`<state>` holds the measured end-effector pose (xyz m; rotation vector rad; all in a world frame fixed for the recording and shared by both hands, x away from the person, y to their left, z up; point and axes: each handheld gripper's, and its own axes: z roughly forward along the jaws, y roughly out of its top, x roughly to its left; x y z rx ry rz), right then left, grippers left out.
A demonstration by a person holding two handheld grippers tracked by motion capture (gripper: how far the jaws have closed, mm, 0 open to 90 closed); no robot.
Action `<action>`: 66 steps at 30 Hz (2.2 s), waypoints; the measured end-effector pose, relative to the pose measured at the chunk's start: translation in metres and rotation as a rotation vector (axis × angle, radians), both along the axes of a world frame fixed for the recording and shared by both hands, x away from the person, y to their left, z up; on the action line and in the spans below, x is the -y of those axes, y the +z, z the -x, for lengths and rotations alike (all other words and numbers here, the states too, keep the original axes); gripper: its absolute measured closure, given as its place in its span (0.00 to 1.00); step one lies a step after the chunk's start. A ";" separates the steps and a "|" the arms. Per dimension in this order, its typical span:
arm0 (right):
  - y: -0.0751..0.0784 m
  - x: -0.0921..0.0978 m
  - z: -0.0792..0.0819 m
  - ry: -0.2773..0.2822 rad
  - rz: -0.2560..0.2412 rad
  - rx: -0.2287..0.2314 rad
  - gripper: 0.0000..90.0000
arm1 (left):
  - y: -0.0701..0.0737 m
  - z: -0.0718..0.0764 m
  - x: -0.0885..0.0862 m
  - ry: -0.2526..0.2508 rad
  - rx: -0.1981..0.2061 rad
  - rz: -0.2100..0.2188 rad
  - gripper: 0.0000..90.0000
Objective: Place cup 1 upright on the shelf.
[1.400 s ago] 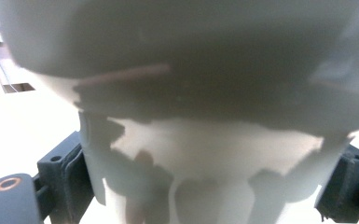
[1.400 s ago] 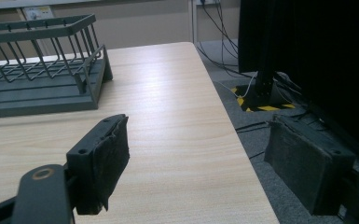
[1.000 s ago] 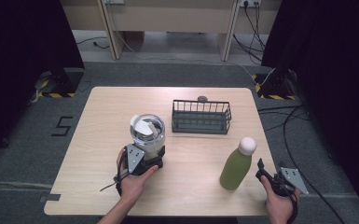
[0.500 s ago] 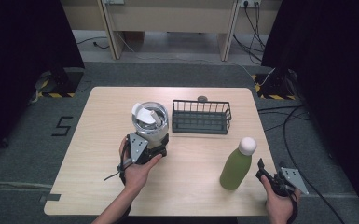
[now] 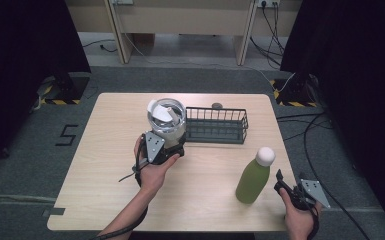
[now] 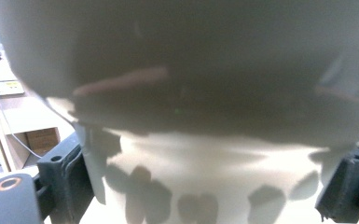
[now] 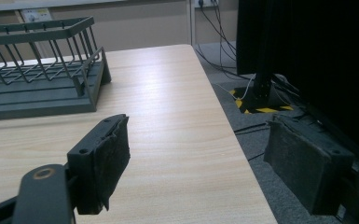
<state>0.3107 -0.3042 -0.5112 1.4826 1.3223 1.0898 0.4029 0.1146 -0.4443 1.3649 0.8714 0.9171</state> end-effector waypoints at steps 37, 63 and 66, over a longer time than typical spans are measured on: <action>-0.001 0.002 -0.001 -0.010 -0.007 -0.002 0.24 | 0.021 -0.039 0.030 -0.014 0.027 0.008 0.11; -0.002 0.002 -0.002 -0.012 -0.010 0.001 0.24 | 0.026 -0.059 0.046 -0.030 0.014 0.020 0.11; -0.001 0.002 -0.002 -0.010 -0.011 0.001 0.24 | 0.026 -0.062 0.050 -0.034 0.012 0.025 0.11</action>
